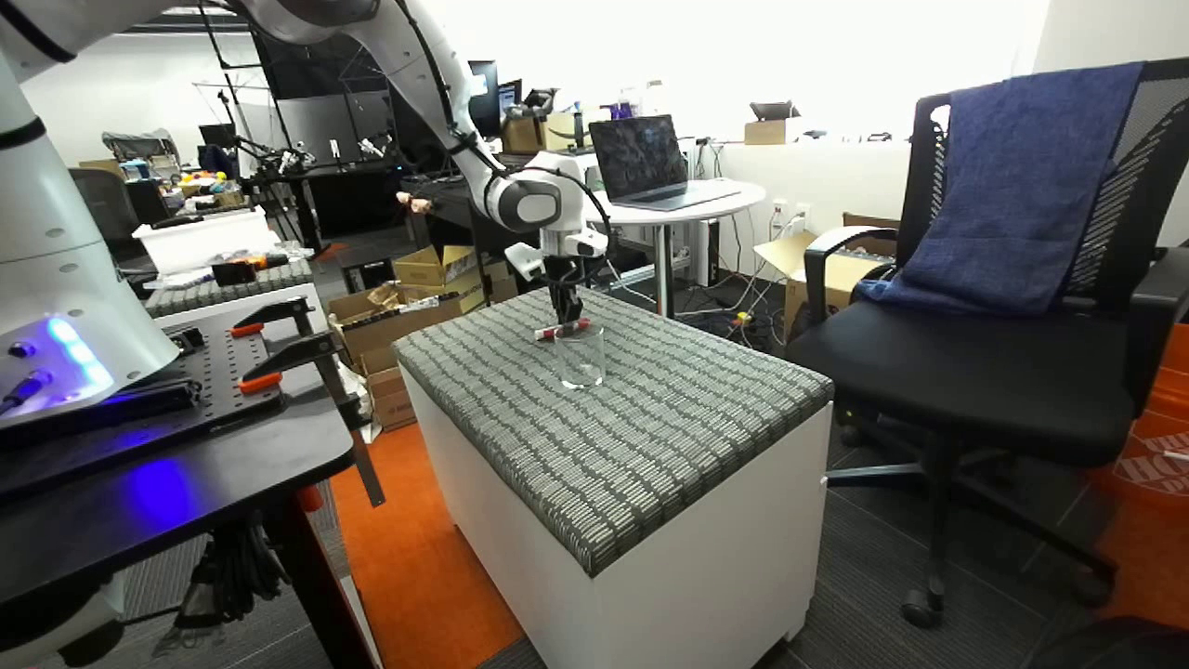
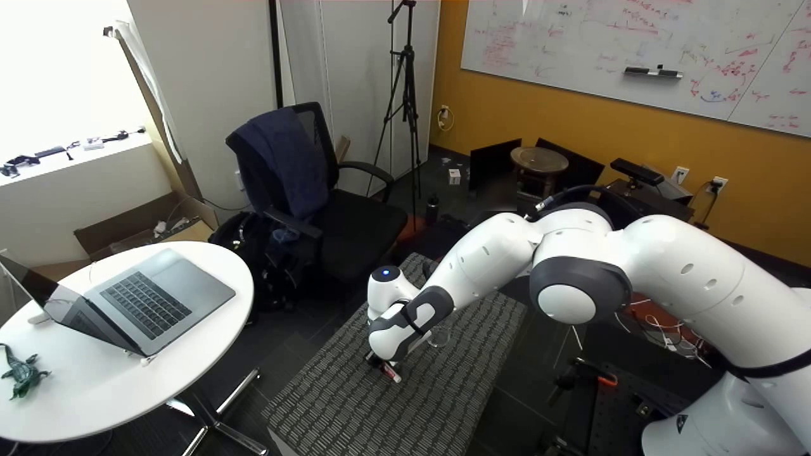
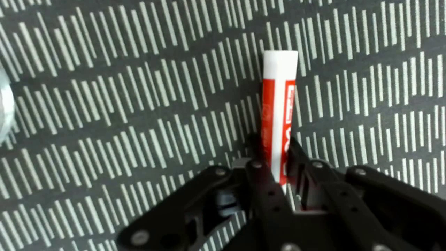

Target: Take the marker from the table and put it in the glass cup

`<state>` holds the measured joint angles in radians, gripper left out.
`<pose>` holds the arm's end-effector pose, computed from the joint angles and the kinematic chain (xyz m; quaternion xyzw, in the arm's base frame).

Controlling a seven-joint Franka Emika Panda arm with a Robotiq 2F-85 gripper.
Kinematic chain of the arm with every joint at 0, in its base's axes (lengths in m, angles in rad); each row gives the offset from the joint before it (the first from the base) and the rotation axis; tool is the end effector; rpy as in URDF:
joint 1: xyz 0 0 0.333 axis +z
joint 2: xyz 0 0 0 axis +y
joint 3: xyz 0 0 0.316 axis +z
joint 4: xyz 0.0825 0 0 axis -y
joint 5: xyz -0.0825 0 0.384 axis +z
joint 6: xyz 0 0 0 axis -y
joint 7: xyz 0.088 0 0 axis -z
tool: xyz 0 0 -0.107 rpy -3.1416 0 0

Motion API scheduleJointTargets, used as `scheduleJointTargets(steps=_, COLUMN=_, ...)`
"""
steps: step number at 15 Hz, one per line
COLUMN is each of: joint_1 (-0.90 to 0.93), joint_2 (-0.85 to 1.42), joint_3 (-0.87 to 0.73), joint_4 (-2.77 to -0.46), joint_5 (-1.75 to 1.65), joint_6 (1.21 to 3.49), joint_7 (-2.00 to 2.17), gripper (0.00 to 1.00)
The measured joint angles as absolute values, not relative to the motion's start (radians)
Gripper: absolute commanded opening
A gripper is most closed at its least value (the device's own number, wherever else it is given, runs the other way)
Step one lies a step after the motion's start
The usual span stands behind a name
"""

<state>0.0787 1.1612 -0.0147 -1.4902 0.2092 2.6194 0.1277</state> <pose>0.6593 0.0385 -0.0266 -0.9918 0.1187 0.0196 0.0422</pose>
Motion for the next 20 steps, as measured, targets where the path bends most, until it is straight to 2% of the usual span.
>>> scheduleJointTargets(steps=8, joint_1=0.157, joint_2=1.122, joint_3=-0.089, joint_4=-1.532, joint_5=0.180, joint_6=2.685, joint_7=0.272, gripper=0.05)
scheduleJointTargets(steps=20, joint_1=0.460, joint_2=0.962, joint_3=-0.425, joint_4=-1.750, joint_5=0.051, joint_6=2.740, joint_7=0.664, gripper=0.05)
